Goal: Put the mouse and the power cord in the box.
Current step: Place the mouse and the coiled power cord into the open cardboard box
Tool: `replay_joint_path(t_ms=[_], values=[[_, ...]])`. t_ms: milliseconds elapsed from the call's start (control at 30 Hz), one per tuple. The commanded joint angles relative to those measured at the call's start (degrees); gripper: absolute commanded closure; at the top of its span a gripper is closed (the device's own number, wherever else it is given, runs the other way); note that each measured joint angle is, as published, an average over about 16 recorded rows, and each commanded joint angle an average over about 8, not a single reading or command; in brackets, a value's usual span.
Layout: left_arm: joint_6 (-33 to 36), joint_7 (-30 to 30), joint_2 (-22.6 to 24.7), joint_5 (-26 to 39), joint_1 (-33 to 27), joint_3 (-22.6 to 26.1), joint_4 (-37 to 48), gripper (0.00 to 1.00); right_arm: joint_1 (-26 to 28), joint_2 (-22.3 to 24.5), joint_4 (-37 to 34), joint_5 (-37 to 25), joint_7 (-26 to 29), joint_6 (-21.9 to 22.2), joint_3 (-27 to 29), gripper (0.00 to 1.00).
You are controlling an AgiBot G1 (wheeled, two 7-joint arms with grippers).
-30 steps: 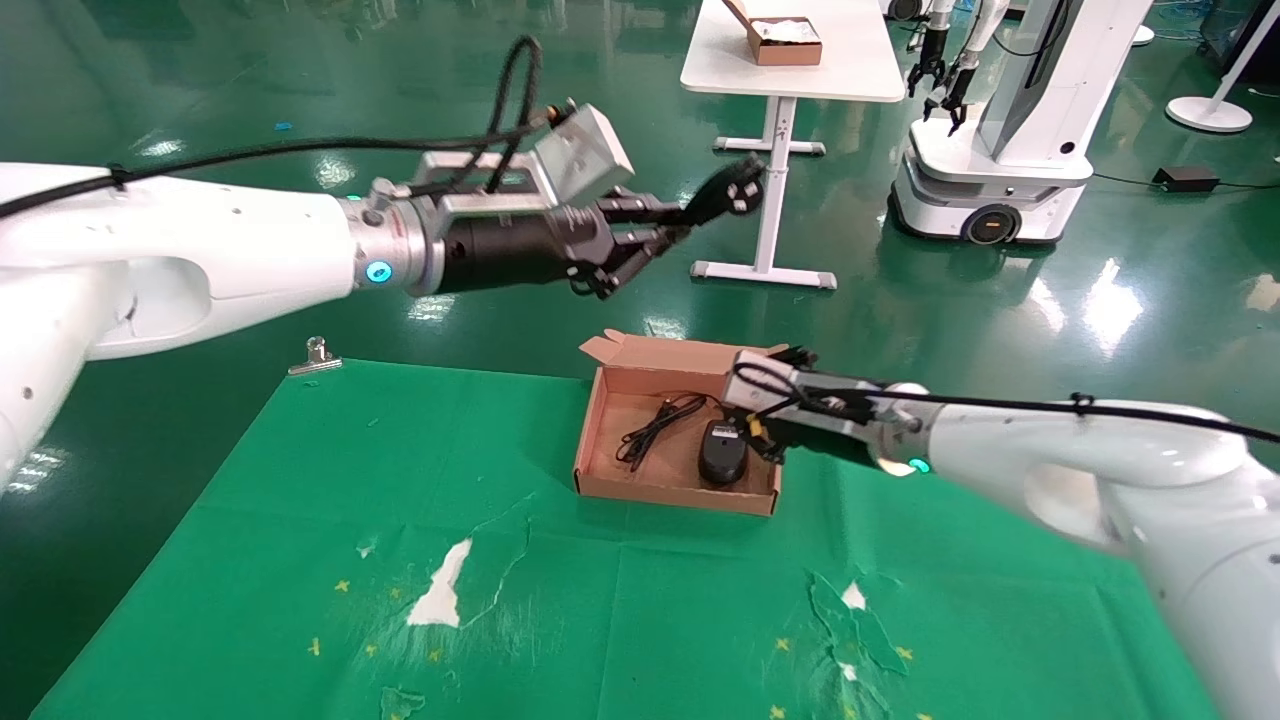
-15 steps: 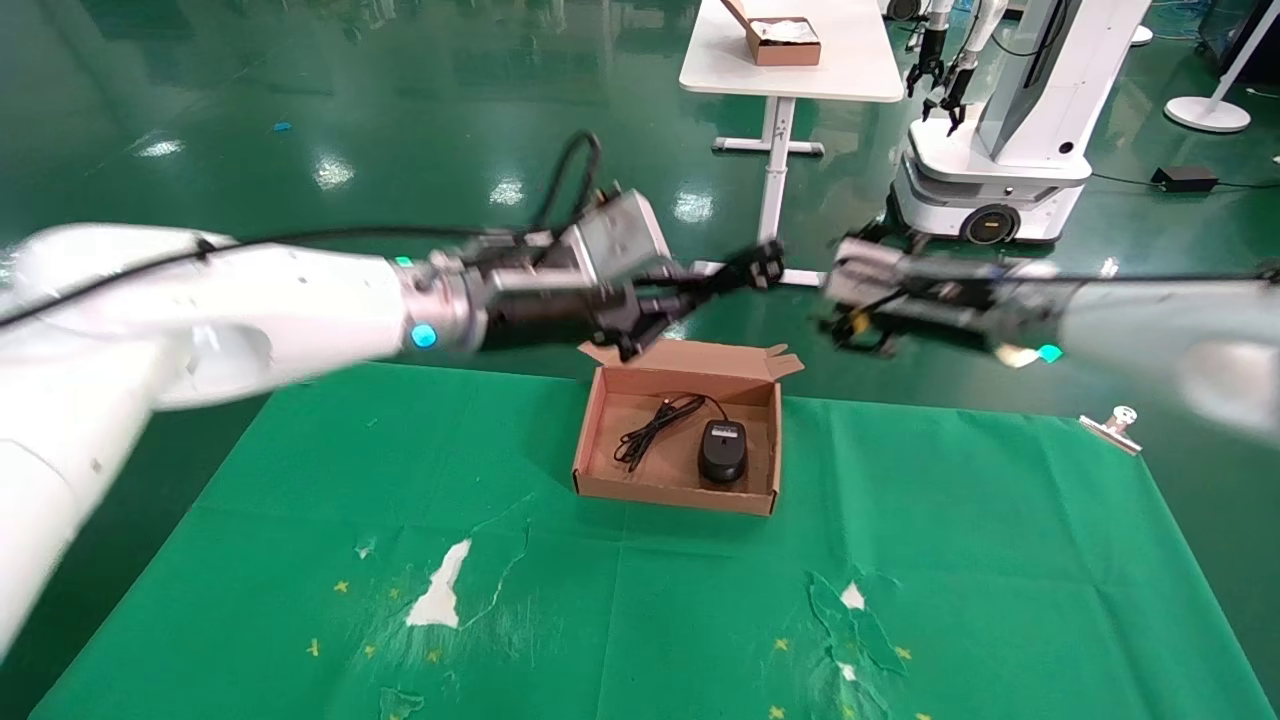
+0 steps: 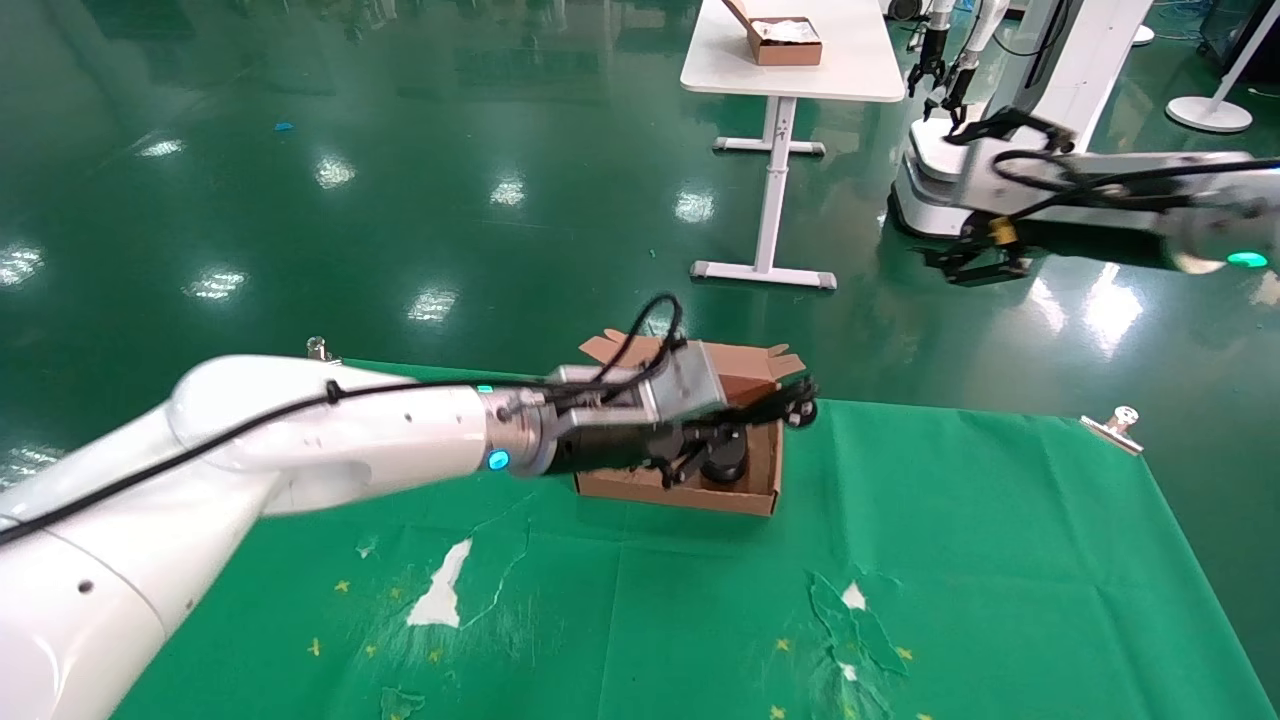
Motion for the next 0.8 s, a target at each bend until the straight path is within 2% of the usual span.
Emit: replay_joint_path(t_ms=[33,167,300,800], values=[[-1.00,-1.51,-0.08,-0.38,0.66,2.17,-0.89,1.00,1.08,1.46,-0.05,-0.13,-0.26,-2.02,-0.09,0.00],[-3.96,-4.38,-0.10,-0.60,1.26,5.56,-1.51,1.00,2.64,4.21,-0.49,-0.83,-0.36,-7.07,-0.61,0.00],[-7.00,-7.18,-0.05,-0.62,1.54,8.74,-1.90,1.00,3.60,6.05,-1.17,-1.91,-0.24,-9.75,-1.38,0.00],[-16.61,-14.94,0.22,-1.96,0.83,18.48,-5.74,1.00,4.32,6.71,-2.14,-3.32,0.05,-11.00,-2.36,0.00]])
